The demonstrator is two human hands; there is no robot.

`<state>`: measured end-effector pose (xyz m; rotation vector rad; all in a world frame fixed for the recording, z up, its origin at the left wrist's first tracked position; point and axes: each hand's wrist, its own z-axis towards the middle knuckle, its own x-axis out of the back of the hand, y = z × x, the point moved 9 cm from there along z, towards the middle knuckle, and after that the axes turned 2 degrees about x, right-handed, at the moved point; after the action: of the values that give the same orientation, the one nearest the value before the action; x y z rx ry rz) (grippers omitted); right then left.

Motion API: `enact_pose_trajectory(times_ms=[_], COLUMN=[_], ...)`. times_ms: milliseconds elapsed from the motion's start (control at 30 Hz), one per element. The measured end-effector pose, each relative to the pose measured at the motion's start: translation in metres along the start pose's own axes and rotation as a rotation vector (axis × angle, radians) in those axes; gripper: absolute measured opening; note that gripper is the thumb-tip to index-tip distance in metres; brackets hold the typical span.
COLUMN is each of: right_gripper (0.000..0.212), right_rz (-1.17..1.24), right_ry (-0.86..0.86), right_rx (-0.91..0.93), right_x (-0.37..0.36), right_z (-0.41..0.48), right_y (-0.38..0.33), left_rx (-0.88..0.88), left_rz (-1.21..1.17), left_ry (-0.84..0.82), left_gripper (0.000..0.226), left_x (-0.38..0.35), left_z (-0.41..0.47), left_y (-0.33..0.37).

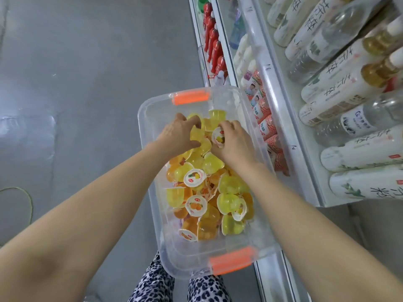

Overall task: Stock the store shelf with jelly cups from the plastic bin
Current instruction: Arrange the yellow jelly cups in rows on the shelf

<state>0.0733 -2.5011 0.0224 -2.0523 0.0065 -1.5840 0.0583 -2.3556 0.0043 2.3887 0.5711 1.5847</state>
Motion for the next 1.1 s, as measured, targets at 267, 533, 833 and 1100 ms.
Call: enact_pose_trajectory(times_ms=[267, 533, 833, 1100], right_gripper=[0.047, 0.053, 0.043, 0.048], right_rz=[0.013, 0.124, 0.271, 0.21], right_ry=[0.25, 0.484, 0.701, 0.957], right_rx=[-0.011, -0.242, -0.448, -0.598], right_x=[0.059, 0.126, 0.18, 0.244], right_z=[-0.075, -0.186, -0.329, -0.45], right_y=[-0.009, 0.003, 0.017, 0.029], left_rx=[-0.074, -0.329, -0.658, -0.922], left_rz=[-0.286, -0.503, -0.557, -0.507], left_ry=[0.045, 0.09, -0.054, -0.219], left_gripper=[0.053, 0.066, 0.062, 0.056], left_x=[0.013, 0.043, 0.049, 0.02], left_z=[-0.043, -0.114, -0.188, -0.256], left_y=[0.005, 0.058, 0.168, 0.277])
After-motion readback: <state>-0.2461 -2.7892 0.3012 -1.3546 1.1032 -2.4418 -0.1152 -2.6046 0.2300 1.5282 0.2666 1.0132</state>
